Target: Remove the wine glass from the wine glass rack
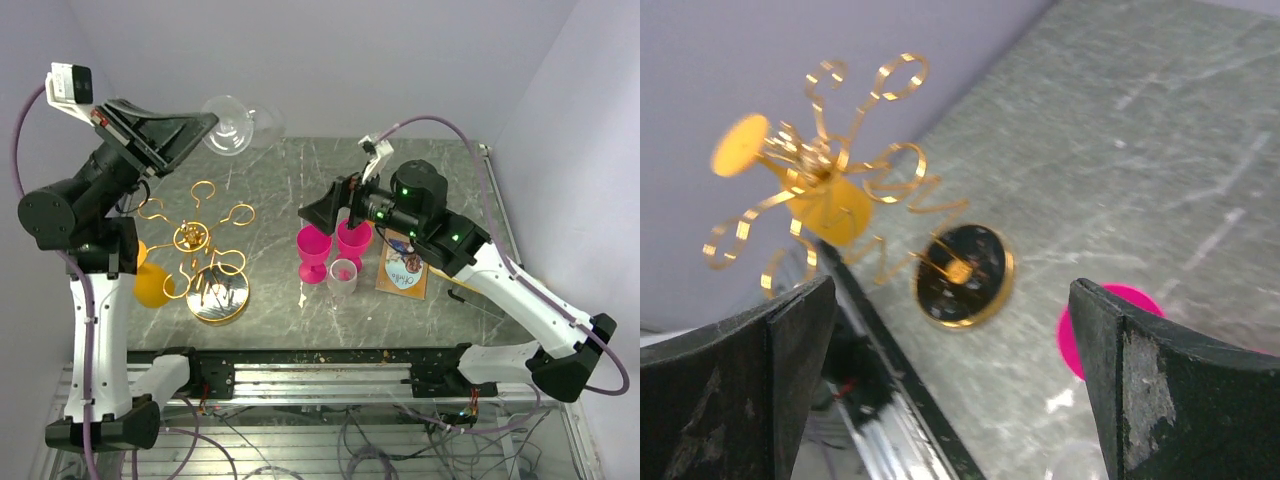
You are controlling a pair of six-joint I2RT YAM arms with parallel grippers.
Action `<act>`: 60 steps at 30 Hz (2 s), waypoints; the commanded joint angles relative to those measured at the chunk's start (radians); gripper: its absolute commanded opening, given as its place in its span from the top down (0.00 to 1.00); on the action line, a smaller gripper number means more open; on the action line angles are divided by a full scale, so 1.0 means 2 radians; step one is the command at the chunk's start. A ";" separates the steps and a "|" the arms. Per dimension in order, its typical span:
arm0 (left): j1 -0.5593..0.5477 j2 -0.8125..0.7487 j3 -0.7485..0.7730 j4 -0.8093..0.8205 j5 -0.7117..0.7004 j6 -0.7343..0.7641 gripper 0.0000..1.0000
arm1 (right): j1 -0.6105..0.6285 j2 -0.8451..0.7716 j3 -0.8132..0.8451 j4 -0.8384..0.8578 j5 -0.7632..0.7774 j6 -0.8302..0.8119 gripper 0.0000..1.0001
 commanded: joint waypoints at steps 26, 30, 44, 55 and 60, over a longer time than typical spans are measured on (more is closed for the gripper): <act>-0.092 -0.065 -0.124 0.250 -0.040 -0.212 0.93 | -0.086 0.066 -0.146 0.899 -0.258 0.523 0.12; -0.092 -0.063 -0.137 0.282 -0.041 -0.235 0.93 | -0.083 0.116 -0.117 1.019 -0.262 0.597 0.27; -0.092 -0.077 -0.170 0.279 -0.045 -0.227 0.93 | -0.036 0.128 -0.074 1.060 -0.264 0.620 0.91; -0.092 -0.137 -0.144 0.033 -0.043 -0.043 0.33 | -0.036 0.075 -0.125 1.033 -0.228 0.569 1.00; -0.092 -0.165 -0.125 -0.101 -0.057 0.049 0.15 | -0.037 0.003 -0.172 0.931 -0.198 0.483 1.00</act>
